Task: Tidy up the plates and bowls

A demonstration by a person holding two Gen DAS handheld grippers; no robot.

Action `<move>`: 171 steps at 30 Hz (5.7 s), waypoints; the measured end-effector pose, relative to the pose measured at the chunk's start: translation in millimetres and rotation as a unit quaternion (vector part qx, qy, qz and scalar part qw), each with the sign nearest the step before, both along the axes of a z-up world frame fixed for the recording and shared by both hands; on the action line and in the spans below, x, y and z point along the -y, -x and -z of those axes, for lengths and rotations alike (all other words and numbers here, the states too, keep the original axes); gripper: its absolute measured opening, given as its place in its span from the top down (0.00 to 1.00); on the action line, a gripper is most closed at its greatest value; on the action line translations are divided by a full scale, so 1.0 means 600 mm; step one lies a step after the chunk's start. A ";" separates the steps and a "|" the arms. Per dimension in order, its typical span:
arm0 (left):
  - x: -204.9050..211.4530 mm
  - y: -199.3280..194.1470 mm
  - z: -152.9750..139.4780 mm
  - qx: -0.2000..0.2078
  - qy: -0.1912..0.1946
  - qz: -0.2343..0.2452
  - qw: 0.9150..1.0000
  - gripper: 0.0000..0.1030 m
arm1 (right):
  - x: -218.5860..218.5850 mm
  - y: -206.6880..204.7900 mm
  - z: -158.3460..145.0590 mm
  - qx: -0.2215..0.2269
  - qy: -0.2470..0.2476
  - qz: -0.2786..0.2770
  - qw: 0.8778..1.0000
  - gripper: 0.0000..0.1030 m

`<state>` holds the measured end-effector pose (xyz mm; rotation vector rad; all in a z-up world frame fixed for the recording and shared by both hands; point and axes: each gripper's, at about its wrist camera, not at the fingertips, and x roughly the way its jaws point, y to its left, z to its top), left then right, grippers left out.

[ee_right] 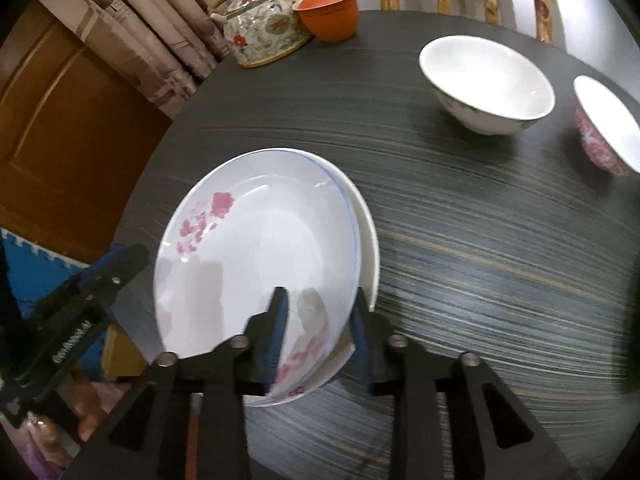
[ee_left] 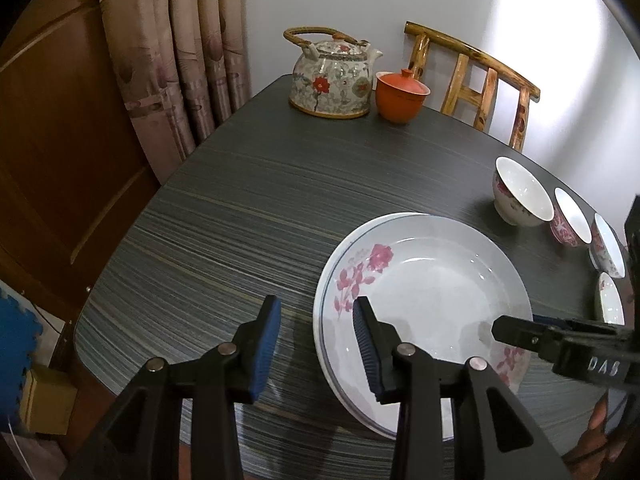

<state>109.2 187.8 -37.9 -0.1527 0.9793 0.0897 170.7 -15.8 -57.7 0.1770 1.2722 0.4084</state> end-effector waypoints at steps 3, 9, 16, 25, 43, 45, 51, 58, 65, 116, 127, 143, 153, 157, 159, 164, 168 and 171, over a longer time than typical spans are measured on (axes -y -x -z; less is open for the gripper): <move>0.008 -0.001 0.006 -0.001 -0.005 0.010 1.000 0.63 | 0.006 -0.009 0.003 -0.021 -0.017 0.006 1.000 0.66; 0.030 0.001 0.021 -0.004 -0.032 0.028 0.999 0.63 | 0.006 -0.015 0.003 -0.036 -0.024 0.007 0.999 0.65; 0.040 -0.002 0.040 -0.019 -0.042 0.037 0.998 0.63 | 0.015 -0.015 0.002 -0.047 -0.035 0.010 0.998 0.65; 0.047 -0.004 0.055 -0.025 -0.061 0.042 0.997 0.63 | 0.012 -0.019 -0.010 -0.046 -0.013 0.008 0.999 0.63; 0.159 0.035 -0.057 0.053 -0.005 0.156 0.986 0.51 | 0.310 0.113 -0.047 0.012 -0.059 0.116 0.991 0.44; 0.215 0.032 -0.057 0.035 0.029 0.188 0.981 0.49 | 0.414 0.161 -0.053 0.023 -0.043 0.165 0.985 0.44; 0.413 -0.015 -0.029 -0.018 0.120 0.242 0.963 0.49 | 0.627 0.215 -0.061 0.041 0.050 0.261 0.963 0.43; 0.591 -0.094 0.014 -0.058 0.121 0.262 0.956 0.49 | 0.726 0.168 -0.022 0.016 0.044 0.279 0.959 0.59; 0.664 -0.134 0.063 -0.100 0.110 0.267 0.952 0.49 | 0.739 0.115 0.022 0.000 0.032 0.271 0.962 0.64; 0.430 -0.052 0.012 -0.044 0.114 0.169 0.978 0.86 | 0.547 0.078 0.005 0.003 -0.082 0.146 0.986 0.91; 0.203 -0.039 -0.038 -0.014 0.093 0.065 0.993 0.86 | 0.308 0.010 -0.038 0.006 -0.109 0.052 0.993 0.92; -0.006 -0.008 0.010 -0.032 0.098 -0.010 0.995 0.84 | 0.068 -0.041 -0.018 -0.023 -0.092 -0.026 0.995 0.92; -0.009 -0.007 0.028 -0.031 0.089 -0.007 0.995 0.84 | 0.063 -0.041 0.000 -0.031 -0.073 -0.029 0.996 0.92; -0.006 -0.006 0.026 -0.022 0.079 -0.003 0.997 0.83 | 0.058 -0.042 0.000 -0.029 -0.071 -0.032 0.997 0.92; -0.004 -0.004 0.027 -0.016 0.077 0.000 0.997 0.82 | 0.058 -0.043 0.003 -0.030 -0.076 -0.029 0.996 0.92; -0.002 -0.002 0.027 -0.012 0.086 0.009 0.996 0.74 | 0.059 -0.041 0.003 -0.028 -0.076 -0.027 0.996 0.92; -0.005 -0.004 0.026 -0.013 0.092 0.017 0.996 0.73 | 0.058 -0.040 0.003 -0.029 -0.078 -0.026 0.996 0.92; 0.006 -0.007 0.023 -0.015 0.061 0.039 0.997 0.73 | 0.060 -0.038 0.002 -0.029 -0.079 -0.026 0.996 0.92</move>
